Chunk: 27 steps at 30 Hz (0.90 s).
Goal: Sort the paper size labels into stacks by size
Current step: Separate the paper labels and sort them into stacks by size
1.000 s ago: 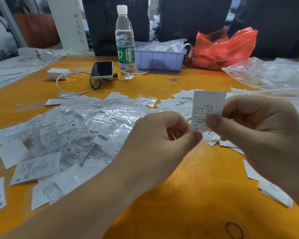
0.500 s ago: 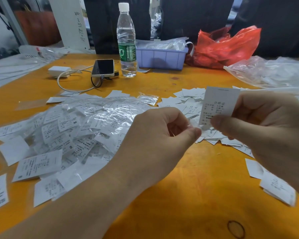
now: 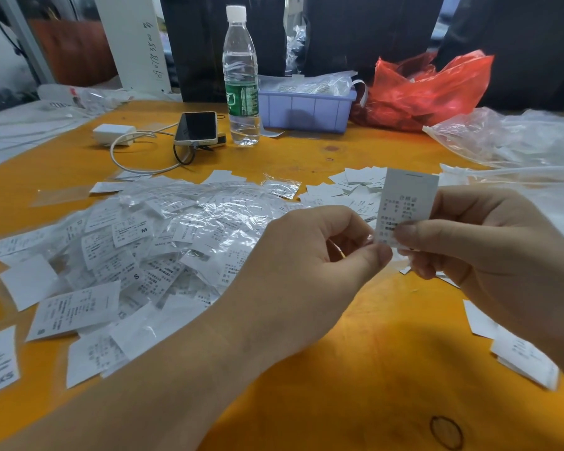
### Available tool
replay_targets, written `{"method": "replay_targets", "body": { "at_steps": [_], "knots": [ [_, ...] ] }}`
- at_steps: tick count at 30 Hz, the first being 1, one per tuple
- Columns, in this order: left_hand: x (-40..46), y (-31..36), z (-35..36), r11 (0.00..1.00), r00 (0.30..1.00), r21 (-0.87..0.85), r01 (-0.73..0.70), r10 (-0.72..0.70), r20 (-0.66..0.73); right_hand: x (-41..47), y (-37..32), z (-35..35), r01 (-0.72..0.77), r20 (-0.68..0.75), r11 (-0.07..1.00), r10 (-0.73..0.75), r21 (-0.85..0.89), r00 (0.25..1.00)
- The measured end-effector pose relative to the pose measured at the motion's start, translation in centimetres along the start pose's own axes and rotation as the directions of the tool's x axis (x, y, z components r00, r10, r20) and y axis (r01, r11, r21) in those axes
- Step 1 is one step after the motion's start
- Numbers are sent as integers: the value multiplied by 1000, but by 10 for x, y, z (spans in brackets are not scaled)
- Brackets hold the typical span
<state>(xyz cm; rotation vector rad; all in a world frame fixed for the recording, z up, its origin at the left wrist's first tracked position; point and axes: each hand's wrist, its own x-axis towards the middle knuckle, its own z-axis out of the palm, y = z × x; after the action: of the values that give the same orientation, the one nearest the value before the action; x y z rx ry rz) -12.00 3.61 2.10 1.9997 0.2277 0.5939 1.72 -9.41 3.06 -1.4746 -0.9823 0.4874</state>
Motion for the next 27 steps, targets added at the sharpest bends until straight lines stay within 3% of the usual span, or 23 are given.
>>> {"method": "replay_targets", "body": {
  "at_steps": [11,20,27],
  "knots": [
    [-1,0,-2,1000,999,1,-1,1,46,-2,-2,3,43,93,999,-42,-2,995],
    [-1,2,-3,999,998,-28,29,-28,58,-3,-1,0,55,30,998,-55,-7,998],
    [2,5,-7,981,992,-151,120,-112,63,-6,-4,2,92,-18,993,-94,-77,995]
  ]
}}
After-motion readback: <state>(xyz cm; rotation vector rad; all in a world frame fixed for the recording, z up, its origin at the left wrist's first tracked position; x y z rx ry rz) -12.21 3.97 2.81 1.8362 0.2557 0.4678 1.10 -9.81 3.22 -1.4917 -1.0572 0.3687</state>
